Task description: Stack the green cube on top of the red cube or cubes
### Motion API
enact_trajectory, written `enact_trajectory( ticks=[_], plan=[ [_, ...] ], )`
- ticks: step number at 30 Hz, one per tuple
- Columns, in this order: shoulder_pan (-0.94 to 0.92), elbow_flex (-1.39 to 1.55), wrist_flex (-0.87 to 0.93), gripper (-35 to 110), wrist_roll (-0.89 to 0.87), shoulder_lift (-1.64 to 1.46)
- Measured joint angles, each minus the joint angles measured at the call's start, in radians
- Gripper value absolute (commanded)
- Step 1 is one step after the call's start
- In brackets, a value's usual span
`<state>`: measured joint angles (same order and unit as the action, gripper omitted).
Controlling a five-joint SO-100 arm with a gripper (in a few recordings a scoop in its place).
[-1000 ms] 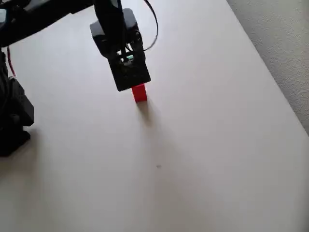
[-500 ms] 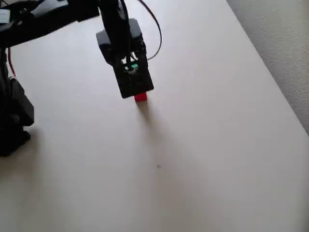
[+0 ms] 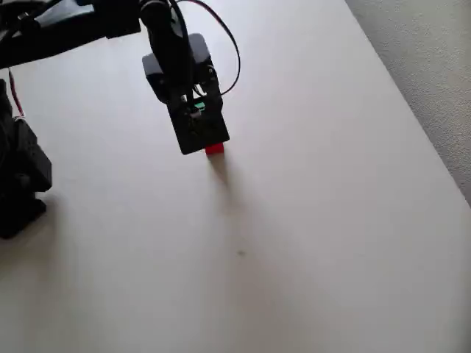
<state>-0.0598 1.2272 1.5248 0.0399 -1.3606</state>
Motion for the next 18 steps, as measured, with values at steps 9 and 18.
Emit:
enact_trajectory(
  ticks=[9, 18],
  plan=[
    [0.000, 0.000, -0.008, -2, 0.000, 0.000],
    [-0.003, 0.000, -0.018, -2, 0.000, 0.000]
  ],
)
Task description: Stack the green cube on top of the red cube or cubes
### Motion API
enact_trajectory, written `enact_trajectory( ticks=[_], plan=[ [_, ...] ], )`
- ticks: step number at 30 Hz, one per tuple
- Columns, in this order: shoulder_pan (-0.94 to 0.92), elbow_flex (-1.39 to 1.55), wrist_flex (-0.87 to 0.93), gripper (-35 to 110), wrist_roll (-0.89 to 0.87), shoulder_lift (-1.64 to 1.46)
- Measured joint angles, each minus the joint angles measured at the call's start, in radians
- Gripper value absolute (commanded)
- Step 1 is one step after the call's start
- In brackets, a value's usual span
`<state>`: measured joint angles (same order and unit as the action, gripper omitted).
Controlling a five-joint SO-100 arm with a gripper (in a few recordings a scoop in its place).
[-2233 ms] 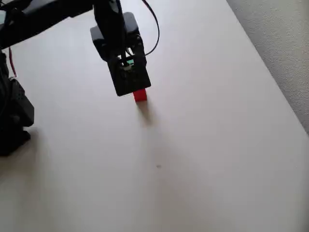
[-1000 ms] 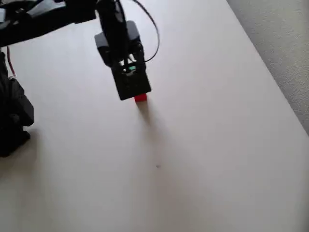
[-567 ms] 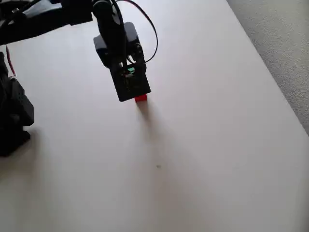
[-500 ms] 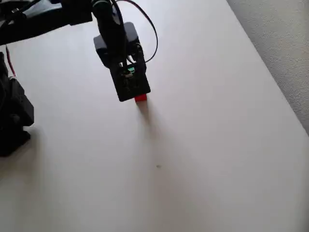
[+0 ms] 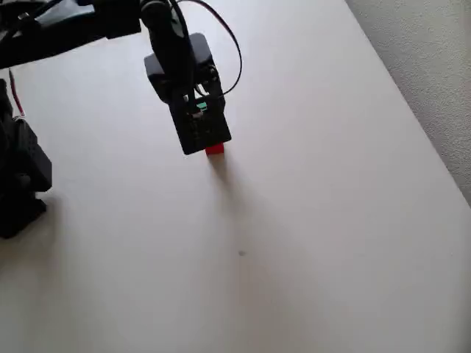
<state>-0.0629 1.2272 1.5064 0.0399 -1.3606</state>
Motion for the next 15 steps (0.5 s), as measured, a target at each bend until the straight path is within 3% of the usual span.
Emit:
enact_trajectory(
  ticks=[15],
  plan=[
    [-0.005, 0.000, -0.003, -2, 0.005, 0.006]
  ],
)
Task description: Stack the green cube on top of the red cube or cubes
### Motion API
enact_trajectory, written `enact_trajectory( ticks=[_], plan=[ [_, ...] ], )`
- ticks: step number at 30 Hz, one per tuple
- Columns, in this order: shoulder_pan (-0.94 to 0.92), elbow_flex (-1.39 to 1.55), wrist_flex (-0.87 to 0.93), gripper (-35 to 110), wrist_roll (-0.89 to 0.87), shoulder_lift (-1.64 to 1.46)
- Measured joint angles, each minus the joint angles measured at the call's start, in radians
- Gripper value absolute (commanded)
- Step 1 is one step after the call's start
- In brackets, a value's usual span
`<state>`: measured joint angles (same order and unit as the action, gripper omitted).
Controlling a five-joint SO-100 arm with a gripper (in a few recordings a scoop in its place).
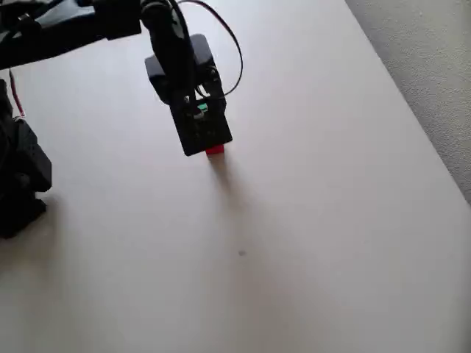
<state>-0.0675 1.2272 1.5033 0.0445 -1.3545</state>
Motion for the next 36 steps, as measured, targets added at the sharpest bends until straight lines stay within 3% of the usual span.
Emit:
enact_trajectory(
  ticks=[12, 36],
  plan=[
    [-0.005, -0.003, 0.008, -2, 0.002, 0.025],
    [-0.011, 0.000, 0.034, 17, 0.028, 0.094]
  ],
)
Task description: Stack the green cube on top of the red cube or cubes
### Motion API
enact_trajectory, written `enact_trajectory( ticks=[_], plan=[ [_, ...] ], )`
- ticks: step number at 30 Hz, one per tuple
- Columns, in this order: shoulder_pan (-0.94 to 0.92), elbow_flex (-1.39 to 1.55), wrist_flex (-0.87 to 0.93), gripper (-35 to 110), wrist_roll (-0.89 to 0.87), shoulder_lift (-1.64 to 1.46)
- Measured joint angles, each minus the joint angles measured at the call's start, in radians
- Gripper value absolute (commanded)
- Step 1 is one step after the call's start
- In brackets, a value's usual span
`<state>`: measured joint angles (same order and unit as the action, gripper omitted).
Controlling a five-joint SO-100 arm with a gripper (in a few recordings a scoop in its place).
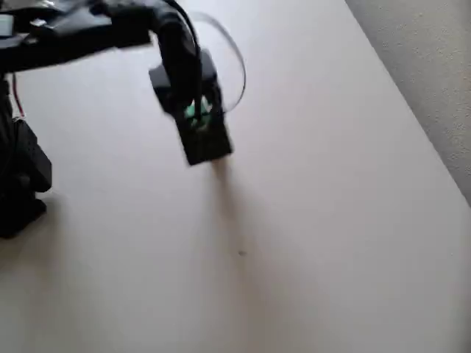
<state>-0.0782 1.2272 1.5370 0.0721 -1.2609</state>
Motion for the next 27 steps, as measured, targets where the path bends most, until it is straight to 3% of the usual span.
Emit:
enact_trajectory(
  ticks=[16, 27],
  plan=[
    [0.008, -0.005, 0.026, 17, 0.008, 0.006],
    [0.011, -0.290, 0.221, 33, 0.021, 0.095]
  ],
)
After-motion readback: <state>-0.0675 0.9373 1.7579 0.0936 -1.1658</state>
